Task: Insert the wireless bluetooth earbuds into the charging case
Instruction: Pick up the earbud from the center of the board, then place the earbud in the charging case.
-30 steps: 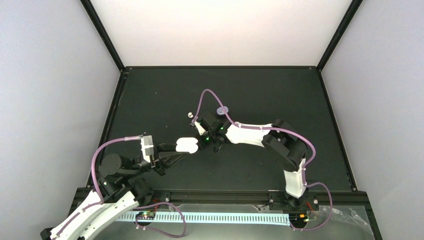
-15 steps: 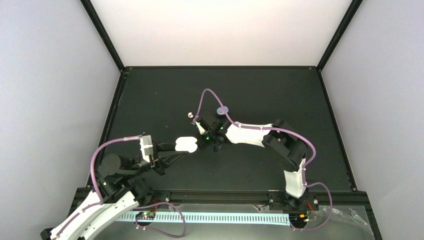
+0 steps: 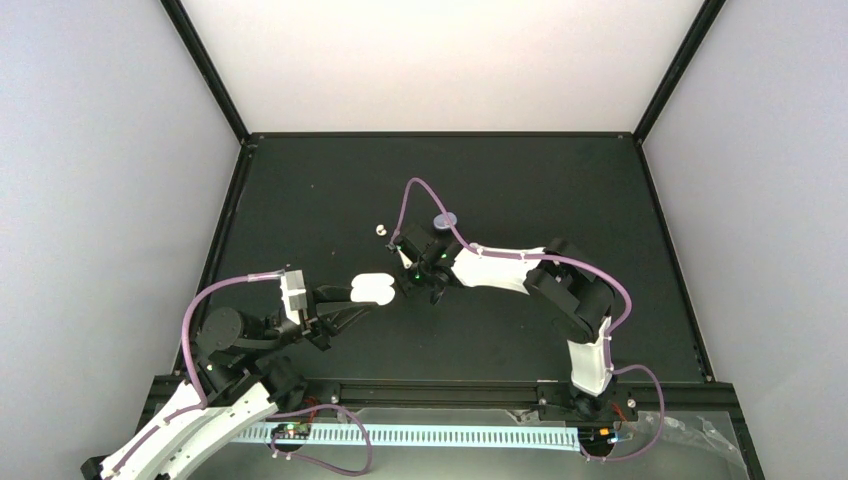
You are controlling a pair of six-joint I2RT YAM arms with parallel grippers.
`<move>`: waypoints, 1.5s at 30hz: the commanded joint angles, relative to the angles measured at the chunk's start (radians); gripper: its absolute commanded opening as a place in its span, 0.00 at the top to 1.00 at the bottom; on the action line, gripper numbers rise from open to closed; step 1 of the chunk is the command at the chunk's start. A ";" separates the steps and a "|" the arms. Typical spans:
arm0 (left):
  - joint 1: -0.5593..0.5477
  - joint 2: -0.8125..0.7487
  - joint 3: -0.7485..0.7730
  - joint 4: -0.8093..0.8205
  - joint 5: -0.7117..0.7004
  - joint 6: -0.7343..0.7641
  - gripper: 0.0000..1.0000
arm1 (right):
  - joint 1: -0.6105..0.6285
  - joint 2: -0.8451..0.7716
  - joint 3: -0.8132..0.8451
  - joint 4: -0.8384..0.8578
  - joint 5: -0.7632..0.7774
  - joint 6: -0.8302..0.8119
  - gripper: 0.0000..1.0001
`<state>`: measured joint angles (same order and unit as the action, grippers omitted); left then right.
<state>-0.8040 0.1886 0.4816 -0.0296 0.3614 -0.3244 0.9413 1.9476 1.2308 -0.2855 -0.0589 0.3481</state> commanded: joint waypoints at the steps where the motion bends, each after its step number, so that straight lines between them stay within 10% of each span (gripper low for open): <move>1: -0.004 -0.014 -0.001 -0.005 -0.013 0.005 0.99 | 0.000 -0.027 -0.011 0.003 0.029 0.006 0.89; 13: -0.003 -0.021 0.001 -0.008 -0.016 0.005 0.98 | 0.001 -0.144 -0.056 0.009 0.058 0.008 0.99; 24: -0.004 0.028 0.009 0.071 0.009 -0.015 0.99 | 0.001 -0.731 -0.185 -0.216 0.160 -0.105 0.99; 45: -0.004 0.554 0.195 0.427 0.389 0.005 0.99 | 0.005 -1.166 0.107 -0.623 -0.255 -0.453 0.99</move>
<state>-0.8047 0.7097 0.6224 0.3260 0.6807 -0.3378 0.9421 0.7727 1.2427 -0.8417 -0.2214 -0.0025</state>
